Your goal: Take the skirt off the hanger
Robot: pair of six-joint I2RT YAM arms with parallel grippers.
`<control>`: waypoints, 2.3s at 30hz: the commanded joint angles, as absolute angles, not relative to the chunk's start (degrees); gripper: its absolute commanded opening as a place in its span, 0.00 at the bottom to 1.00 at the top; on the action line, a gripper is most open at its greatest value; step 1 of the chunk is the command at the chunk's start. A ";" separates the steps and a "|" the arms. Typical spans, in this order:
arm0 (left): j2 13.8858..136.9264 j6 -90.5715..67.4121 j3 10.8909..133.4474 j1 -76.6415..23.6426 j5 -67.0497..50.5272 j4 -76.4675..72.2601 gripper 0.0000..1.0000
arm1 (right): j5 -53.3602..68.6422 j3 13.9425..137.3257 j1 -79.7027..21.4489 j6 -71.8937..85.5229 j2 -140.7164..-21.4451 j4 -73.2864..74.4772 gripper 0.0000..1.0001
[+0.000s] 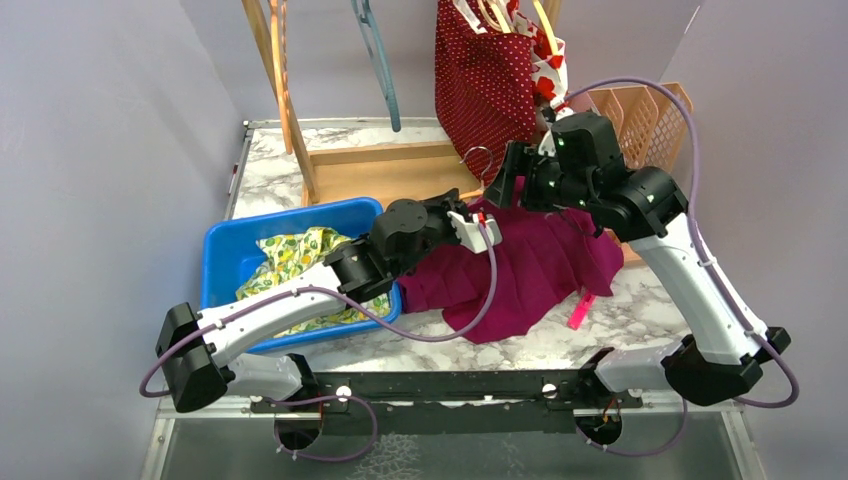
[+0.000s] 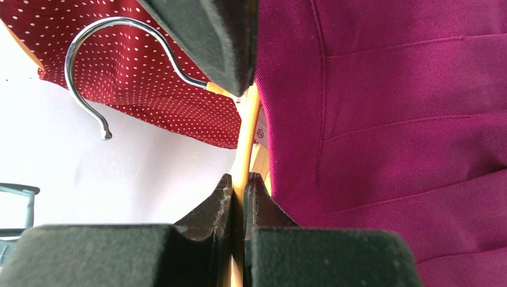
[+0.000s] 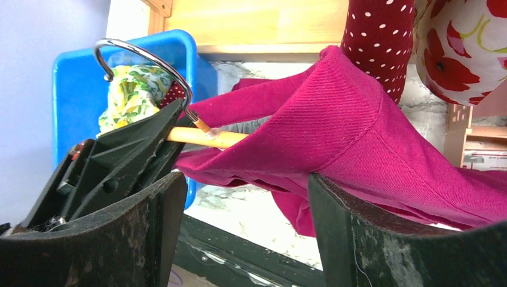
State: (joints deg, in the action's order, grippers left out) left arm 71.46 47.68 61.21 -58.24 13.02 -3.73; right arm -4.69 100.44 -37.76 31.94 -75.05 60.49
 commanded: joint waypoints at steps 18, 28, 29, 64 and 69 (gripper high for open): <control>64.83 47.10 60.60 -59.33 9.74 -7.60 0.00 | -18.17 105.81 -37.97 36.10 -81.21 68.38 0.86; 65.02 44.89 58.35 -59.40 19.05 -12.82 0.00 | -26.22 100.84 -37.97 37.33 -75.86 69.87 0.02; 64.86 44.72 58.05 -59.39 20.07 -13.67 0.00 | -27.49 100.63 -37.97 36.82 -75.92 70.18 0.01; 61.47 33.74 57.47 -59.31 22.13 -14.21 0.00 | 31.76 91.34 -20.54 9.56 -63.37 57.72 0.01; 65.64 34.29 61.03 -59.33 17.79 -18.18 0.00 | 42.57 89.73 -20.63 10.94 -63.74 58.44 0.01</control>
